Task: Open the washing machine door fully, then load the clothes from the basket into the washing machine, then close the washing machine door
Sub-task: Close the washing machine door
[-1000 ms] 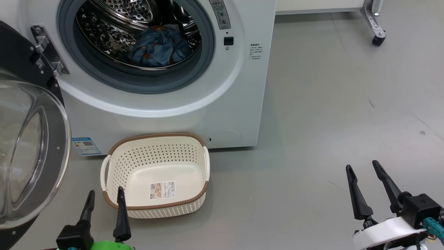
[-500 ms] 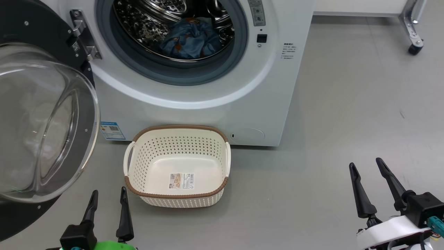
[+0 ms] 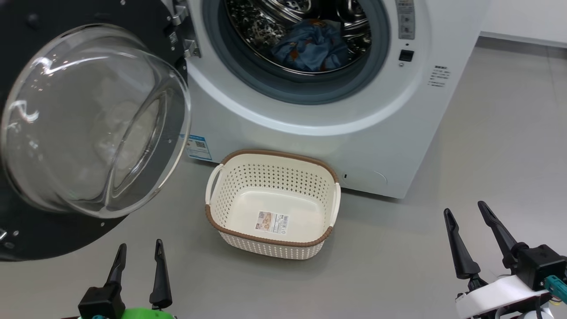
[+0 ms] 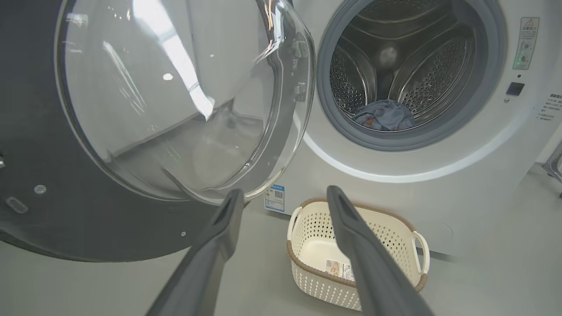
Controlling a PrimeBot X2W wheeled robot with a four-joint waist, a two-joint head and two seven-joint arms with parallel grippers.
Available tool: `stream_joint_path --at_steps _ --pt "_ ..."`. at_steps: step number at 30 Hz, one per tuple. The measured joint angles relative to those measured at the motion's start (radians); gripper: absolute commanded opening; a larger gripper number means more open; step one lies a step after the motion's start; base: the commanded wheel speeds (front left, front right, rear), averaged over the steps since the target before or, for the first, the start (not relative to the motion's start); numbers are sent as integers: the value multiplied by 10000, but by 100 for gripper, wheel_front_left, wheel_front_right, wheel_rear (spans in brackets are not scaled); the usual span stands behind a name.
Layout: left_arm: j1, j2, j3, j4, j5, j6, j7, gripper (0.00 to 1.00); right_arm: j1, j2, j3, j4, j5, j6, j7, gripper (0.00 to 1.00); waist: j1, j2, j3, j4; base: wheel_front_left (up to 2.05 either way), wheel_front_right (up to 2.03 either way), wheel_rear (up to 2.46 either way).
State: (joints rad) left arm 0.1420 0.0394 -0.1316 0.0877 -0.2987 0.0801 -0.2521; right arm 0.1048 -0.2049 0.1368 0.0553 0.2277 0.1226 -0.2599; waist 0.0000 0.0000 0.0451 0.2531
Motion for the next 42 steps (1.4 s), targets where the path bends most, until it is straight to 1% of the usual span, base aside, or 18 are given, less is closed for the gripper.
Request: stream_joint_path --at_steps 8,16,18,32,40,41,42 --pt "1 6 2 13 0 4 0 100 -37 -52 178 0 0 0 0 100 0 0 -62 1020 0 0 0" --pt "7 13 54 0 -25 13 0 100 -42 -90 309 4 -2 0 0 100 0 0 -130 1813 0 0 0" --pt "9 13 63 -2 -25 94 0 100 -43 -90 322 4 -2 2 0 100 0 0 -138 1921 0 0 0" --pt "17 15 102 -23 -58 102 0 100 -47 -88 362 36 -2 0 0 100 0 0 -140 2398 0 0 0" --pt "26 19 299 -84 -238 186 0 100 -151 -81 512 65 -2 2 0 100 0 0 -137 2492 0 0 0" --pt "26 19 362 -86 -437 188 0 90 -151 -81 512 65 -2 2 0 100 0 0 -135 2501 0 0 0" --pt "28 19 445 -86 -596 188 0 47 -151 -81 512 69 -2 2 0 100 0 0 -135 2508 0 0 0"
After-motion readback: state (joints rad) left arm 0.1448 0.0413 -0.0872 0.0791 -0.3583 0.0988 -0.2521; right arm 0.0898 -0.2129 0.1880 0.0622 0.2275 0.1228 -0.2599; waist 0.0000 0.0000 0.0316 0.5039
